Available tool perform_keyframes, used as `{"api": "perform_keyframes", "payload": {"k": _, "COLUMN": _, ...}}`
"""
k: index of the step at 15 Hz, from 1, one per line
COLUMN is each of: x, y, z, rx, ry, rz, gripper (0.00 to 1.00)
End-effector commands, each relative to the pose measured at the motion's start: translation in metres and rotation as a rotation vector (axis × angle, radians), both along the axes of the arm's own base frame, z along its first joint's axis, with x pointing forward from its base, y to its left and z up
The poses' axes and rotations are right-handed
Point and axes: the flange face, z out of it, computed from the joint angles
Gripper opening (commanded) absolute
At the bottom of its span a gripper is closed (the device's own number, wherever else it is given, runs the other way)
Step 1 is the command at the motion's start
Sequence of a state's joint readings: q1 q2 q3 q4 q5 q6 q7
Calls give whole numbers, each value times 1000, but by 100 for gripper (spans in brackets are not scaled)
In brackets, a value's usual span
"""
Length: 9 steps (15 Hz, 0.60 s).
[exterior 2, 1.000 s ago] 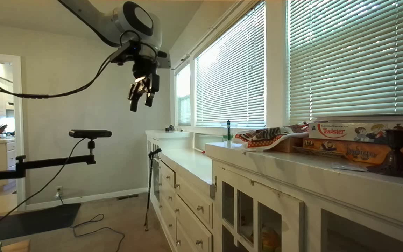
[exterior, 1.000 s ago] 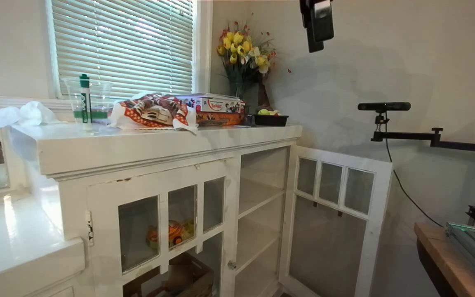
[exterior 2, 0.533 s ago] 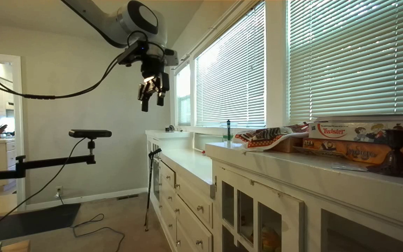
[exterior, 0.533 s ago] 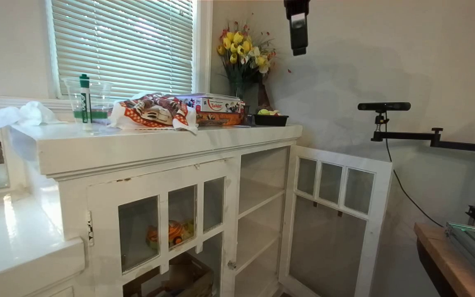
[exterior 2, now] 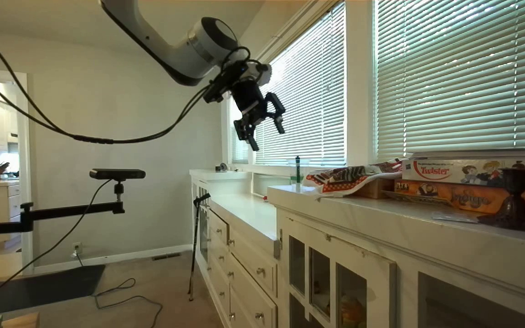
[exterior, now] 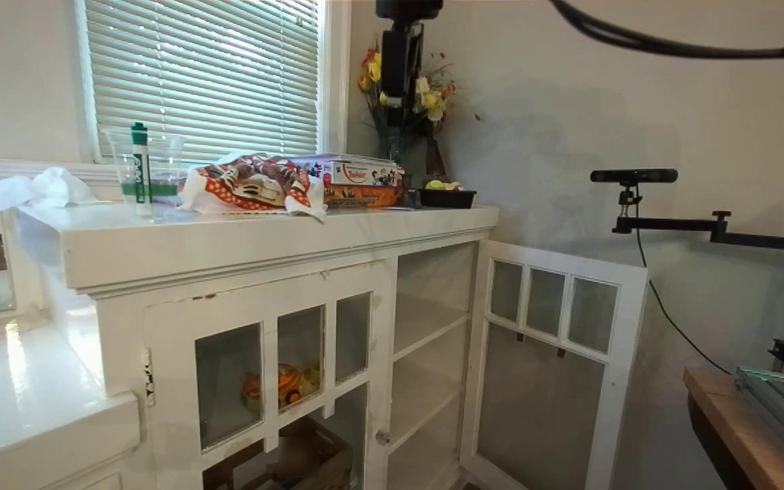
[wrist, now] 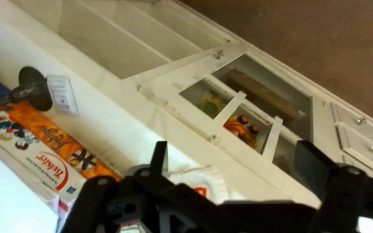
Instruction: Pick up the cloth from the counter and hang it on the cabinet door
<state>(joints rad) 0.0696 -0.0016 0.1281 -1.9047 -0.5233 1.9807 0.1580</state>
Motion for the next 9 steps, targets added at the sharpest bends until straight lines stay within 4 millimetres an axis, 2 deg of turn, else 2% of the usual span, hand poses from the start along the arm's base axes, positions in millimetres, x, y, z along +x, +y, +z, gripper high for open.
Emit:
{"api": "perform_keyframes", "payload": {"k": 1, "x": 61, "y": -15, "z": -1, "rx": -33, "ry": -88, "rz": 94, "gripper": 100}}
{"api": "perform_keyframes", "payload": {"k": 5, "x": 108, "y": -7, "z": -13, "rx": 16, "ry": -145, "rz": 216, "gripper": 100}}
{"api": "perform_keyframes", "payload": {"k": 9, "x": 141, "y": 4, "z": -42, "rx": -10, "ry": -124, "rz": 362, "gripper": 100}}
